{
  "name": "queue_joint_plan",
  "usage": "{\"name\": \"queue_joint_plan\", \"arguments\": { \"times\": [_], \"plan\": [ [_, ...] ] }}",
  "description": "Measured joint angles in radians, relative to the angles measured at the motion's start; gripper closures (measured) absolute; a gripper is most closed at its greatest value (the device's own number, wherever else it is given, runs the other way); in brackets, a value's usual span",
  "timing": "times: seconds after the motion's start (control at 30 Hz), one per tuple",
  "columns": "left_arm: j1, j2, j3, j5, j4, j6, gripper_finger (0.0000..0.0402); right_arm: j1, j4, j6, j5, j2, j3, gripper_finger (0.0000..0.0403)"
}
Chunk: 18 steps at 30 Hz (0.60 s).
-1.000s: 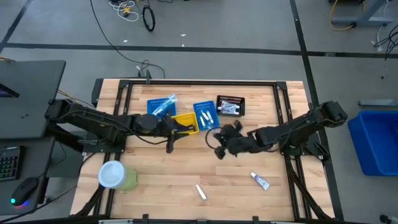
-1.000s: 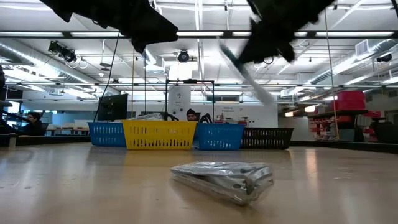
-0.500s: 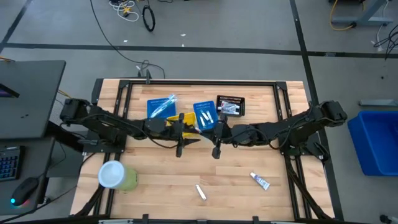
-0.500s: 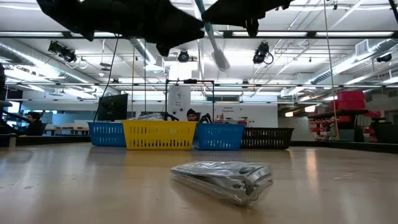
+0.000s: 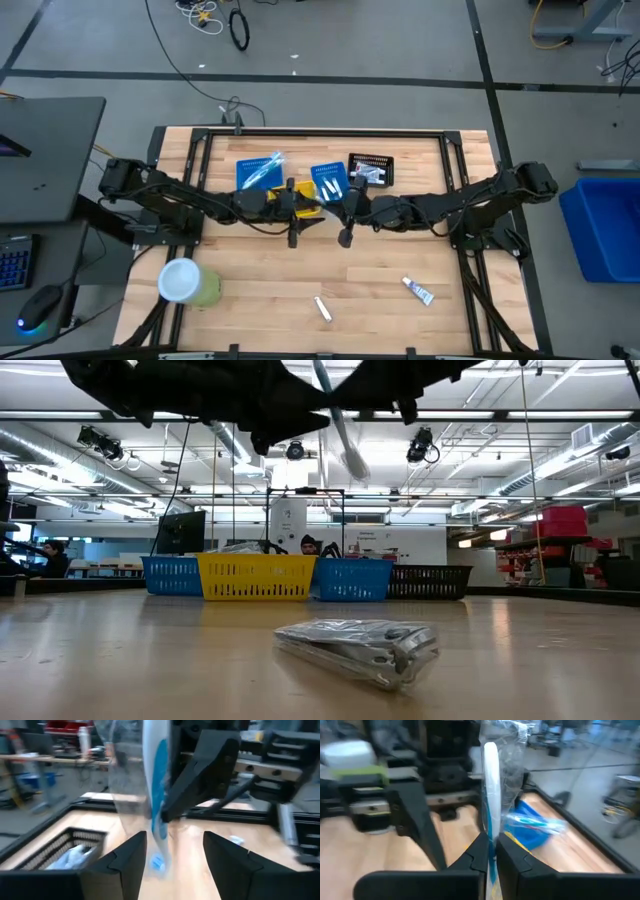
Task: Pick & Place Travel size toiletries
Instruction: Put the blue toothbrush into the left blue bin
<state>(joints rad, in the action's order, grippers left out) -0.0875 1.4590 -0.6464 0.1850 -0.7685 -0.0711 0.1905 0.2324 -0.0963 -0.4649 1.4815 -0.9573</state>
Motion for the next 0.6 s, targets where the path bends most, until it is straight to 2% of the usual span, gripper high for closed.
{"name": "queue_joint_plan", "arguments": {
  "times": [0.13, 0.2, 0.23, 0.3, 0.37, 0.47, 0.6],
  "plan": [
    [0.001, -0.001, 0.000, 0.173, 0.030, 0.000, 0.0208, 0.004, -0.126, -0.003, -0.161, -0.014, 0.000, 0.0379],
    [0.004, -0.002, 0.000, 0.248, 0.034, 0.000, 0.0211, 0.004, -0.171, -0.039, -0.201, -0.024, 0.000, 0.0378],
    [0.008, -0.002, 0.000, 0.251, 0.035, 0.000, 0.0213, 0.003, -0.165, -0.058, -0.207, -0.025, 0.000, 0.0378],
    [0.019, -0.002, 0.000, 0.189, 0.037, 0.000, 0.0213, -0.002, -0.135, -0.063, -0.186, -0.025, 0.000, 0.0378],
    [0.032, -0.002, 0.000, 0.089, 0.036, -0.009, 0.0214, -0.014, -0.085, -0.035, -0.089, -0.024, 0.000, 0.0378],
    [0.053, -0.002, 0.000, 0.009, 0.037, -0.061, 0.0214, -0.030, -0.021, -0.017, 0.060, -0.022, 0.000, 0.0378],
    [0.066, -0.002, 0.000, -0.086, 0.037, -0.081, 0.0211, -0.042, -0.017, -0.015, 0.100, -0.022, 0.000, 0.0378]
  ]
}}
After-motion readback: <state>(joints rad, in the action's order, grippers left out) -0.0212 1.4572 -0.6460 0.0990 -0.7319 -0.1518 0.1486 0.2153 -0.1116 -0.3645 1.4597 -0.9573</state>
